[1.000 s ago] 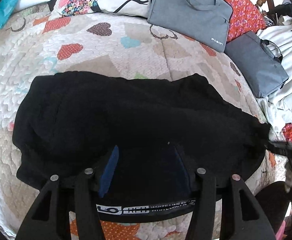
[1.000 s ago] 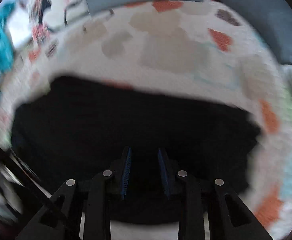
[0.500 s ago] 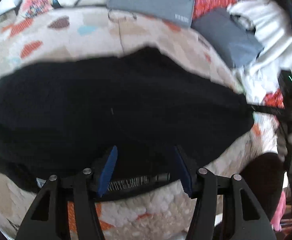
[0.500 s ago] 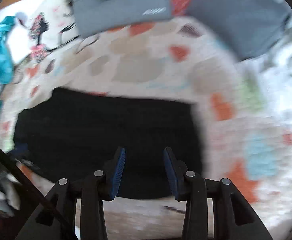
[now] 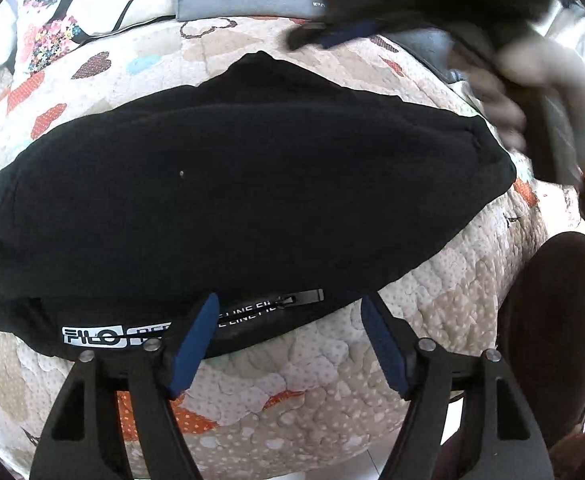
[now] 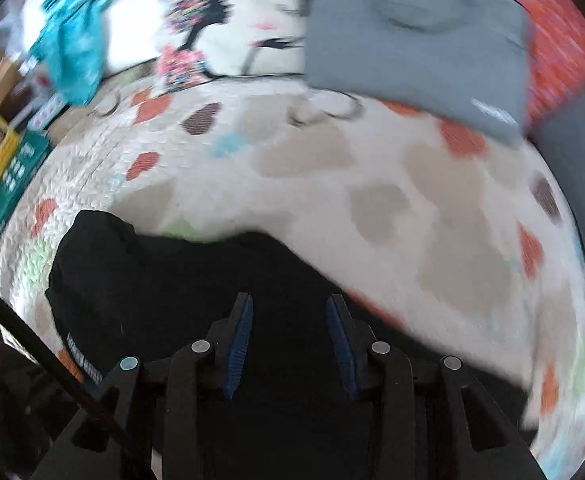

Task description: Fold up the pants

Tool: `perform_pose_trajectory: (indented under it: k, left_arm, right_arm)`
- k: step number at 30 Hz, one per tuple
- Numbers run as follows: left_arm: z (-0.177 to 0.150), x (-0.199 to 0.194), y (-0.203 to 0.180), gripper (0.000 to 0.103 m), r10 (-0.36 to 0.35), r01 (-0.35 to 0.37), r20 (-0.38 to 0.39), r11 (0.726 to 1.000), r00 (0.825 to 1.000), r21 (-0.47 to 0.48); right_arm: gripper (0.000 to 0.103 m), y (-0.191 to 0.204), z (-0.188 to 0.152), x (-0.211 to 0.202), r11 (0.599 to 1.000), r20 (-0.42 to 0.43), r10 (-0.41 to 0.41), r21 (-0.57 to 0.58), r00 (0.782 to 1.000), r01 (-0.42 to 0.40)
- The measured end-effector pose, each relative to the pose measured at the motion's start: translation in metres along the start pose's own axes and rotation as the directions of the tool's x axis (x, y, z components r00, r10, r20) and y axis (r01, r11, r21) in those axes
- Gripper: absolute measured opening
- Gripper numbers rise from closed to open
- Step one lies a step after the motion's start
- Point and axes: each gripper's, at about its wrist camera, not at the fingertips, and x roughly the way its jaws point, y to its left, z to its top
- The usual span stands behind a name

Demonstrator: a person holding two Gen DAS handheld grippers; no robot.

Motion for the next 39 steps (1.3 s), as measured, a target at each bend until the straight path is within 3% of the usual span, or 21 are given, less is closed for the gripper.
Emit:
perform_pose_trajectory:
  k: [3, 5, 6, 7, 8, 13, 16, 19, 22, 23, 25, 26, 28, 29, 31, 33, 34, 39]
  left_arm:
    - [-0.002, 0.000, 0.001, 0.073, -0.007, 0.007, 0.001, 1.000, 1.000, 0.004]
    - [-0.004, 0.000, 0.001, 0.073, -0.008, 0.008, -0.007, 1.000, 1.000, 0.005]
    - [-0.004, 0.000, 0.001, 0.073, -0.006, 0.006, -0.007, 1.000, 1.000, 0.008]
    - [-0.004, 0.000, 0.000, 0.073, 0.001, -0.001, -0.009, 1.000, 1.000, 0.017]
    - [-0.005, 0.001, -0.002, 0.073, 0.004, -0.003, -0.011, 1.000, 1.000, 0.024]
    - [-0.001, 0.001, -0.004, 0.075, -0.005, 0.005, -0.023, 1.000, 1.000, 0.025]
    - [0.003, -0.003, 0.000, 0.075, -0.072, 0.072, -0.038, 0.997, 0.997, -0.015]
    - [0.004, -0.011, 0.009, 0.075, -0.186, 0.184, -0.044, 0.981, 0.982, -0.056]
    - [0.010, -0.038, 0.032, 0.075, -0.351, 0.350, 0.010, 0.930, 0.936, -0.112]
    - [0.012, -0.059, 0.051, 0.075, -0.377, 0.386, 0.088, 0.912, 0.922, -0.137]
    - [0.012, -0.087, 0.084, 0.075, -0.354, 0.393, 0.215, 0.900, 0.910, -0.185]
    - [0.009, -0.102, 0.111, 0.075, -0.306, 0.383, 0.295, 0.887, 0.905, -0.257]
    - [0.002, -0.109, 0.148, 0.076, -0.203, 0.333, 0.340, 0.859, 0.918, -0.389]
    - [-0.006, -0.106, 0.172, 0.076, -0.113, 0.273, 0.327, 0.820, 0.938, -0.502]
    - [-0.018, -0.098, 0.199, 0.076, -0.012, 0.188, 0.271, 0.749, 0.963, -0.635]
    - [-0.032, -0.095, 0.221, 0.075, 0.029, 0.170, 0.252, 0.661, 0.967, -0.731]
    - [-0.035, -0.098, 0.225, 0.075, 0.047, 0.178, 0.268, 0.638, 0.962, -0.749]
    - [-0.037, -0.117, 0.224, 0.075, 0.186, 0.112, 0.290, 0.631, 0.939, -0.768]
  right_arm:
    - [0.048, 0.018, 0.017, 0.033, 0.996, -0.049, -0.018, -0.092, 0.999, 0.014]
    - [0.046, 0.026, 0.017, 0.050, 0.991, -0.099, -0.042, -0.129, 0.994, 0.029]
    - [0.035, 0.024, 0.022, 0.061, 0.993, -0.137, -0.034, -0.120, 0.990, 0.018]
    - [0.003, 0.018, 0.026, 0.064, 0.995, -0.159, 0.004, -0.094, 0.987, -0.019]
    - [0.003, 0.014, 0.031, 0.065, 0.997, -0.176, 0.034, -0.057, 0.984, -0.045]
    - [0.001, 0.005, 0.055, 0.080, 1.000, -0.188, -0.010, -0.009, 0.982, 0.008]
    - [0.001, 0.007, 0.059, 0.095, 1.000, -0.214, -0.031, -0.011, 0.976, 0.029]
    - [0.002, 0.007, 0.061, 0.096, 0.999, -0.214, -0.037, -0.011, 0.976, 0.036]
    - [0.007, 0.010, 0.062, 0.089, 0.994, -0.207, -0.109, -0.053, 0.972, 0.100]
    - [0.008, 0.012, 0.063, 0.079, 0.989, -0.180, -0.145, -0.054, 0.973, 0.138]
    - [0.013, 0.018, 0.063, 0.057, 0.988, -0.122, -0.151, -0.030, 0.981, 0.148]
    - [0.014, 0.024, 0.062, 0.046, 0.992, -0.096, -0.125, -0.013, 0.988, 0.124]
    - [0.018, 0.039, 0.050, 0.022, 1.000, -0.061, 0.011, 0.007, 0.998, -0.010]
    - [0.021, 0.050, 0.041, 0.015, 0.997, -0.059, 0.081, 0.001, 0.995, -0.081]
    - [0.021, 0.079, 0.017, 0.008, 0.983, -0.077, 0.176, -0.048, 0.981, -0.180]
    - [0.021, 0.110, -0.005, 0.009, 0.966, -0.099, 0.227, -0.107, 0.969, -0.237]
    - [0.022, 0.130, -0.016, 0.013, 0.957, -0.107, 0.234, -0.148, 0.966, -0.248]
    - [0.029, 0.201, -0.042, 0.034, 0.921, -0.116, 0.238, -0.288, 0.964, -0.262]
